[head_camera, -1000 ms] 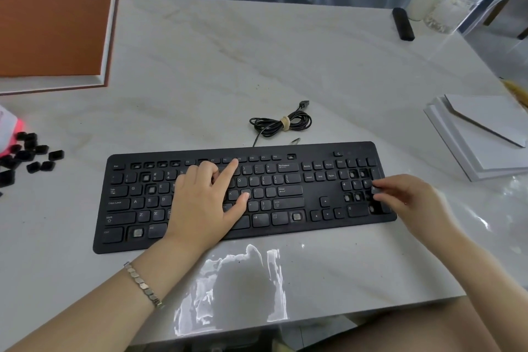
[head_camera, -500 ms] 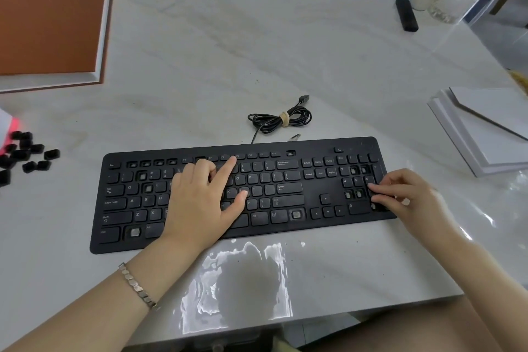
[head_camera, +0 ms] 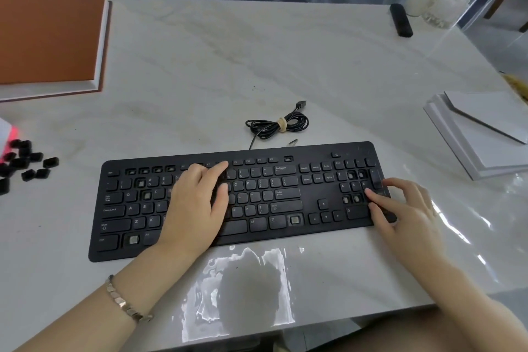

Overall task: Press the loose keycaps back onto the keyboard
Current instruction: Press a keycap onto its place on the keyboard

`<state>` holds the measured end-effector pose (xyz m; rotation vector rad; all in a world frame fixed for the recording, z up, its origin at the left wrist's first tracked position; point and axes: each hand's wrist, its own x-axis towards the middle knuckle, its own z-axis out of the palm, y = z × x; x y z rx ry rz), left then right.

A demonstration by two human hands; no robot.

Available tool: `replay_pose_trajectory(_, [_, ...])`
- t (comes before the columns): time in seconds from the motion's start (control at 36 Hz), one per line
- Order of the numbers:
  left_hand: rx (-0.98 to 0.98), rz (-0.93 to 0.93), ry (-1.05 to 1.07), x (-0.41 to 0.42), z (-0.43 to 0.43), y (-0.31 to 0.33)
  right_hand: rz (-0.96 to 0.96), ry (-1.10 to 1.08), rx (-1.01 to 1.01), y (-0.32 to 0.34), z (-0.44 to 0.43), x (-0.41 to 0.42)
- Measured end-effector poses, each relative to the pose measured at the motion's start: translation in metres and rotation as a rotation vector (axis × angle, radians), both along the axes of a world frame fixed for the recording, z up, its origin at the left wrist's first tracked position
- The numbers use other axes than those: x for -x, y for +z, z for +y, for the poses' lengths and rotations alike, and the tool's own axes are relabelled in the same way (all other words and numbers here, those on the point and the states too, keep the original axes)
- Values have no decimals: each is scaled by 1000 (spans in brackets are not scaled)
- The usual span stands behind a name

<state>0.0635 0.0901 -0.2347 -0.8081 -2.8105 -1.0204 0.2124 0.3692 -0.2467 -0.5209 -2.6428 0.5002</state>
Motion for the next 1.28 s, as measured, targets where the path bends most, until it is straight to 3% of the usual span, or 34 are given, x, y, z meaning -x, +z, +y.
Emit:
replay_pose_trajectory(0.08, [-324,-339,212,-5,6,22,52,-29,61,8,-19,12])
replay_pose_trajectory(0.19, [-986,-1156,477,1,9,45,141,97,155,19,-61,34])
replay_pose_trajectory(0.28, [-1256,-1413,513,2,4,53,168,200,235,29,-91,51])
replay_pose_trajectory(0.44, [-1374,-1548,435,-5,-4,62,203,321,388,57,-137,70])
replay_pose_trajectory(0.58, [-1383,-1640,340,-12,-10,71,121,451,373,66,-159,74])
replay_pose_trajectory(0.75, [-1372,-1696,343,-18,-10,81,9,437,516,67,-166,75])
replay_pose_trajectory(0.86, [-1345,-1698,326,-20,-9,81,-35,445,508,70,-165,73])
replay_pose_trajectory(0.97, [-1317,-1675,335,-22,-6,80,24,408,519,73,-165,67])
replay_pose_trajectory(1.03, [-1315,-1658,346,-22,-5,80,85,294,754,79,-165,64])
replay_pose_trajectory(1.17, [-1337,-1654,352,-23,-6,77,113,48,1616,93,-156,62])
replay_pose_trajectory(1.28, [-1334,-1660,326,-24,-9,77,165,24,1885,96,-151,59])
